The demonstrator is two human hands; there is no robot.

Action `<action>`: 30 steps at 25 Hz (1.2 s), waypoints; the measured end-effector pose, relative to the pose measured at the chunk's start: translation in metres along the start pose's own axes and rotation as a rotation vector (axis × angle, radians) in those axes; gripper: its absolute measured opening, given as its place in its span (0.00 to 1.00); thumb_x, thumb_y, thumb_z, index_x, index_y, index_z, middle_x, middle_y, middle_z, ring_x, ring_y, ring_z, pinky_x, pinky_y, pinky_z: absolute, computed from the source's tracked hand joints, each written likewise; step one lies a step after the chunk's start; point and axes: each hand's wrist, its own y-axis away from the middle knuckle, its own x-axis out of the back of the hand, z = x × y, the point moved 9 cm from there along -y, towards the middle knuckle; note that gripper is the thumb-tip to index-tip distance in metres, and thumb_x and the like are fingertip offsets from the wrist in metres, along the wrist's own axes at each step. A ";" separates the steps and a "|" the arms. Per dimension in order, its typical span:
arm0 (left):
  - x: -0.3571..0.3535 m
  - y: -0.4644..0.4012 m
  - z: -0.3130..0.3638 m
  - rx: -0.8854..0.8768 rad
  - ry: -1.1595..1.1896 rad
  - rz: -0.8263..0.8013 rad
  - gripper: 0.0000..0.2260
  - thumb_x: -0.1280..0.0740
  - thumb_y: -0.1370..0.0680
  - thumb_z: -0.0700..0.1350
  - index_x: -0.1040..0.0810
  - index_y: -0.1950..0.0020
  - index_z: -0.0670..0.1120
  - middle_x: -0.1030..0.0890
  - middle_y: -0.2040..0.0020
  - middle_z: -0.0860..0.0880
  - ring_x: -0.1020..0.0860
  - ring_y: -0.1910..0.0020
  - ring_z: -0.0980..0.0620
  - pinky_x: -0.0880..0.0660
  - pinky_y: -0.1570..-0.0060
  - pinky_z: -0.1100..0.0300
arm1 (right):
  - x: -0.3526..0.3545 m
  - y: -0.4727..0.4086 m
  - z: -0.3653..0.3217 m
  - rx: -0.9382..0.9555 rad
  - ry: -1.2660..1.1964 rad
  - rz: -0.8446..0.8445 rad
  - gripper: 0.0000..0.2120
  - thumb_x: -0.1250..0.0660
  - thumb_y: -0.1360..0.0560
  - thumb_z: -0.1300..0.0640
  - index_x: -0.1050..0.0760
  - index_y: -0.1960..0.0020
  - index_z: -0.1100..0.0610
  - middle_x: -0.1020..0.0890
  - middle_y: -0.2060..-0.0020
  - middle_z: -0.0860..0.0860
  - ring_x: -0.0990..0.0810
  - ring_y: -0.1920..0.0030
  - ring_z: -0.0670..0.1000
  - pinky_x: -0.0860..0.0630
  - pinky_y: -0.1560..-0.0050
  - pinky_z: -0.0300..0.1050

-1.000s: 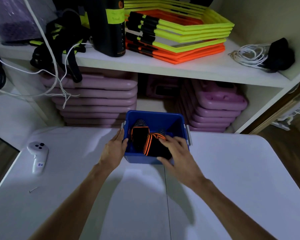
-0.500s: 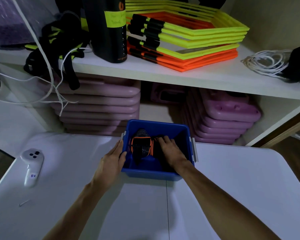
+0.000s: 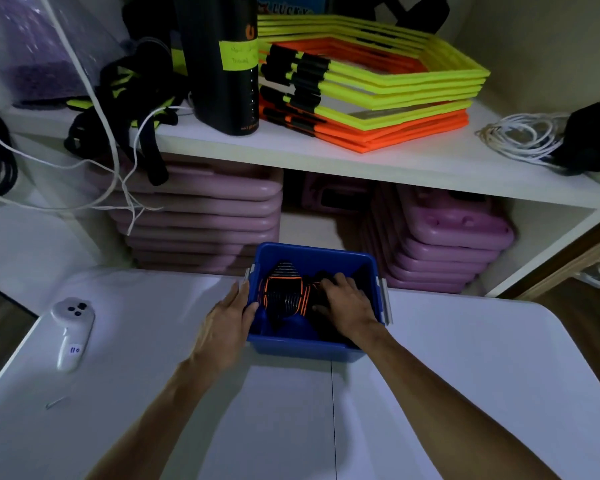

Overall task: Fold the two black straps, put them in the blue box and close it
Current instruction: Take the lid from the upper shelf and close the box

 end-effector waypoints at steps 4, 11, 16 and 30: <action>0.037 -0.006 0.038 -0.078 -0.120 0.038 0.36 0.58 0.25 0.65 0.40 0.24 0.46 0.39 0.24 0.40 0.37 0.27 0.41 0.35 0.32 0.45 | 0.058 0.031 0.000 -0.031 -0.177 0.160 0.17 0.34 0.23 0.45 0.27 0.38 0.53 0.27 0.42 0.54 0.29 0.39 0.56 0.27 0.41 0.55; 0.165 -0.032 0.202 -0.479 -0.193 0.251 0.31 0.56 0.23 0.63 0.38 0.25 0.49 0.41 0.23 0.46 0.39 0.26 0.47 0.36 0.30 0.46 | 0.261 0.099 0.008 -0.009 -0.214 0.586 0.18 0.34 0.22 0.46 0.26 0.36 0.53 0.26 0.41 0.52 0.27 0.38 0.55 0.27 0.39 0.51; 0.285 -0.029 0.358 -0.735 -0.170 0.478 0.29 0.54 0.21 0.61 0.35 0.26 0.49 0.37 0.24 0.47 0.37 0.26 0.48 0.35 0.31 0.48 | 0.462 0.166 -0.009 0.028 -0.097 0.930 0.19 0.36 0.21 0.45 0.28 0.35 0.53 0.25 0.41 0.54 0.28 0.38 0.56 0.30 0.38 0.49; 0.440 -0.103 0.649 -0.873 -0.224 0.721 0.20 0.47 0.18 0.55 0.28 0.35 0.43 0.26 0.35 0.42 0.30 0.35 0.43 0.35 0.39 0.48 | 0.760 0.192 0.070 -0.266 0.012 1.136 0.24 0.39 0.21 0.43 0.34 0.30 0.55 0.29 0.35 0.58 0.28 0.37 0.59 0.27 0.38 0.58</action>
